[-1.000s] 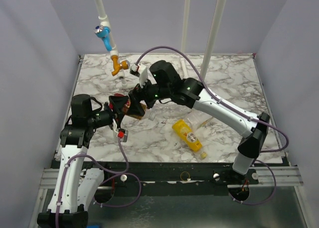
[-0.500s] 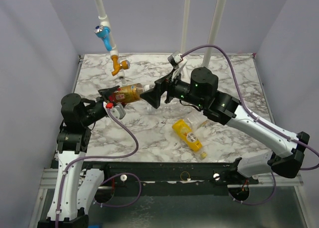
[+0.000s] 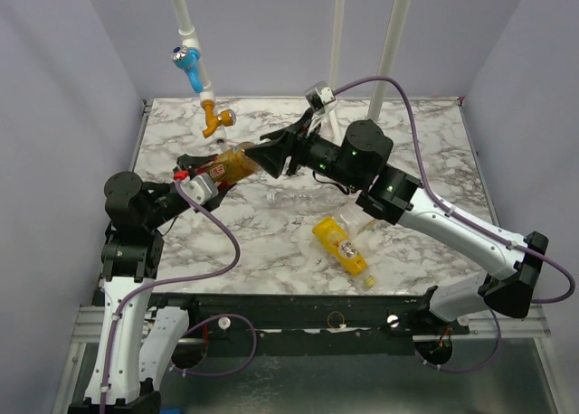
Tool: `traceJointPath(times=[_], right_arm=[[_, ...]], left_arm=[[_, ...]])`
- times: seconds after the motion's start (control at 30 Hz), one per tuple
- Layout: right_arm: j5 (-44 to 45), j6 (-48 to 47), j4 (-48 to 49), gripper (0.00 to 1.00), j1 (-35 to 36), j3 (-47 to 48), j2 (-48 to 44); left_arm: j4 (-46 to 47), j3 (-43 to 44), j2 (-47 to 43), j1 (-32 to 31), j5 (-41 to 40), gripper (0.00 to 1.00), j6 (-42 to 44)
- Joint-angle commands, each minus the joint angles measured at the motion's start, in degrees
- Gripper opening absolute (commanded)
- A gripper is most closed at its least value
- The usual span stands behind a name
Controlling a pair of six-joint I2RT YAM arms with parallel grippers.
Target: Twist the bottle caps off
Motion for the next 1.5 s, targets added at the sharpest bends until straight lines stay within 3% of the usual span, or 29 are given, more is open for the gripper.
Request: traceJointPath(times=[0.0,0.13,0.17,0.2,0.23,0.27,0.3,0.5,0.9,1.1,1.27,1.3,1.33,1.4,1.47], right_arm=[[-0.18,1.41,4.64,0.5,0.02,0.88,2.07],[-0.7,1.61,4.05,0.28,0.08,1.5,3.18],[-0.62,1.6,3.9,0.24,0.11,1.46,3.28],[-0.46,1.44,3.92,0.21,0.03,1.43,3.39],[-0.43,1.18,3.8,0.17,0.09,1.51,3.49],[-0.43,0.7,3.57,0.13,0.03,1.63,3.62],[-0.51,0.24,3.19,0.08,0.04,2.03,3.84],[-5.51,-5.04,-2.43,0.0,0.13,6.26,6.08],[-9.45,-5.18,-5.04,0.01,0.13,8.64,7.92],[-9.32,-4.41,-6.04,0.01,0.14,9.67,9.12],[-7.58,-3.75,-7.2,0.03,0.1,10.57,9.58],[-7.08,-3.38,-7.15,0.06,0.16,10.65,9.58],[-6.47,-3.01,-7.19,0.15,0.12,10.74,9.58],[-4.76,-1.98,-6.9,0.44,0.11,10.9,9.58],[-1.94,-0.36,-6.07,0.62,0.11,10.65,9.33]], left_arm=[[1.98,0.92,-0.32,-0.16,1.55,0.25,-3.98],[2.93,1.66,0.72,-0.16,0.67,0.25,-8.01],[3.3,1.84,0.97,-0.16,0.44,0.29,-9.24],[3.44,2.0,1.18,-0.16,0.34,0.42,-10.92],[3.51,2.15,1.45,-0.15,0.53,0.73,-12.59],[3.5,2.24,1.59,-0.16,0.9,0.97,-14.86],[3.53,2.35,1.79,-0.1,1.56,0.99,-17.39],[2.8,4.83,4.56,-0.15,6.26,0.99,-27.86],[-0.52,3.49,6.24,-0.32,10.05,0.96,-26.38],[-0.71,4.68,7.65,-0.61,7.73,0.76,-22.79],[-0.6,5.63,8.17,-1.19,6.91,0.47,-20.45],[-0.57,5.57,8.14,-1.46,6.52,0.43,-20.45],[-0.56,5.46,8.09,-1.69,6.06,0.41,-20.47],[-0.28,5.28,7.91,-2.26,5.37,0.4,-20.71],[0.41,5.19,7.74,-2.85,4.11,0.38,-21.45]])
